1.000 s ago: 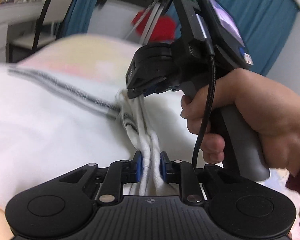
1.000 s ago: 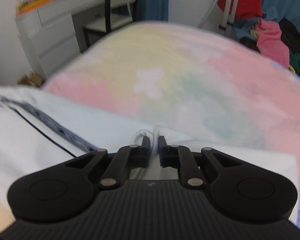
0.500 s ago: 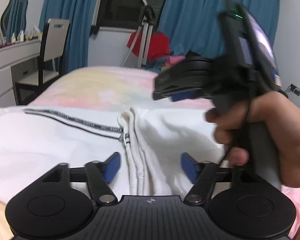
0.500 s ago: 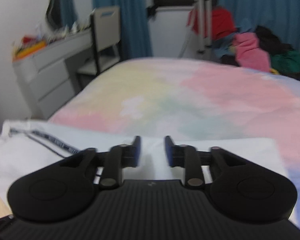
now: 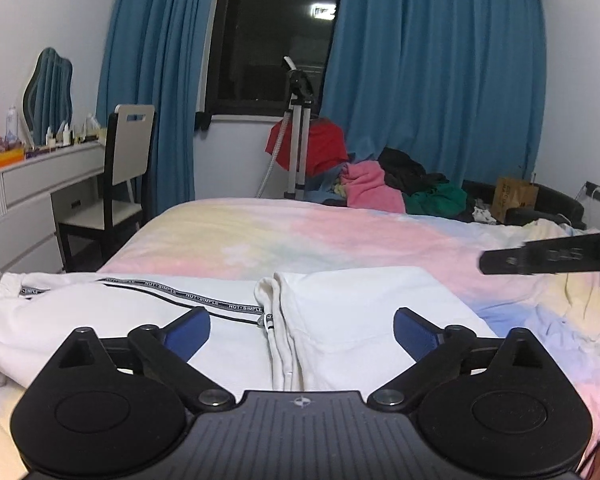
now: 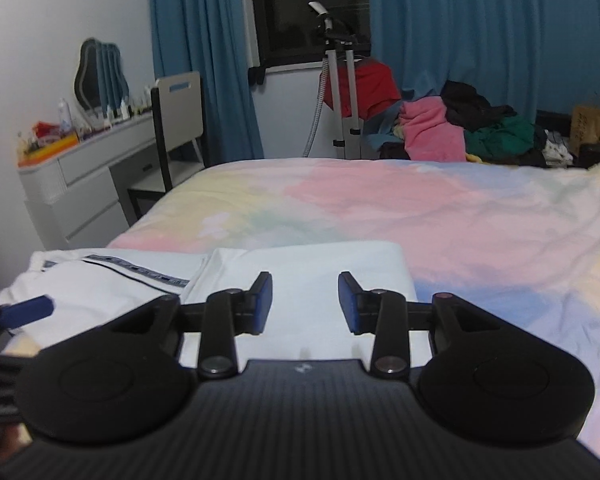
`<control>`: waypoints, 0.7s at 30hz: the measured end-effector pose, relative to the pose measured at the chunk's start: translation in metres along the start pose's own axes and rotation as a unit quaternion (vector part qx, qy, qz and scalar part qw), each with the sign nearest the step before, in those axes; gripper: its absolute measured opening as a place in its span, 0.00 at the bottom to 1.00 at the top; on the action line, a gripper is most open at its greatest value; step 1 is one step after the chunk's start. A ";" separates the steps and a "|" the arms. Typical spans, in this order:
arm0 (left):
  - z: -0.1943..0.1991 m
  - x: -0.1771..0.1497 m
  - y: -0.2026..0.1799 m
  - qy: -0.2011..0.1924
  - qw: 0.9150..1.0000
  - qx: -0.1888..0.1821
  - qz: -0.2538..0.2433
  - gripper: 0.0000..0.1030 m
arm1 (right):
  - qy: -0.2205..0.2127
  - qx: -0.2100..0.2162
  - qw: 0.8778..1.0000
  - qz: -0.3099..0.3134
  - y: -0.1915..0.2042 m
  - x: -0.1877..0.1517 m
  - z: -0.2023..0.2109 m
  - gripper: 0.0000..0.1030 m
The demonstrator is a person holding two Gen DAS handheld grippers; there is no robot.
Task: Fold clothes
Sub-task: 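Open the left gripper and lift both grippers off the folded pants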
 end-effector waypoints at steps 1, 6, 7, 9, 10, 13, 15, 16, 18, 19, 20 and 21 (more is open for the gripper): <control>0.001 0.000 -0.003 0.000 1.000 0.000 -0.001 1.00 | -0.005 0.003 1.000 -0.006 -0.001 -0.003 0.006 0.38; -0.005 -0.006 -0.006 0.008 1.000 0.003 -0.016 1.00 | -0.045 0.008 0.999 -0.016 -0.003 -0.022 0.021 0.80; -0.008 -0.007 -0.005 0.011 1.000 0.003 -0.017 1.00 | -0.049 0.006 0.999 -0.012 -0.002 -0.025 0.021 0.84; -0.014 -0.009 -0.004 0.016 1.000 0.004 -0.019 1.00 | -0.052 0.004 0.999 0.000 0.001 -0.029 0.022 0.84; -0.018 -0.010 -0.003 0.019 1.000 0.004 -0.018 1.00 | -0.052 0.005 0.999 0.002 0.001 -0.029 0.021 0.84; -0.025 -0.012 0.003 0.024 1.000 0.007 -0.011 1.00 | -0.053 0.001 0.998 -0.014 -0.004 -0.027 0.017 0.84; -0.029 -0.013 0.007 0.026 1.000 0.008 -0.004 1.00 | -0.050 -0.009 0.999 -0.019 -0.008 -0.028 0.013 0.84; -0.032 -0.013 0.010 0.028 1.000 0.009 0.000 1.00 | -0.048 -0.016 0.999 -0.019 -0.010 -0.029 0.011 0.84; -0.036 -0.014 0.014 0.033 0.999 0.009 0.007 1.00 | -0.043 -0.023 0.999 -0.022 -0.013 -0.032 0.007 0.84; -0.038 -0.014 0.016 0.035 0.999 0.008 0.011 1.00 | -0.038 -0.025 0.999 -0.024 -0.014 -0.033 0.005 0.84; -0.039 -0.014 0.019 0.036 0.999 0.007 0.017 1.00 | -0.034 -0.027 0.999 -0.026 -0.015 -0.034 0.003 0.84; -0.040 -0.014 0.022 0.038 0.999 0.008 0.022 1.00 | -0.030 -0.028 0.999 -0.029 -0.016 -0.035 0.001 0.84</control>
Point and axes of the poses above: each gripper's, at about its wrist camera, not at the fingertips, and z roughly against the way its jaws point, y to its left, x to its top, the point moved 6 cm from there along -z, roughly the way its jaws point, and after that the axes turned 6 degrees about -x, right-handed, at the moved point
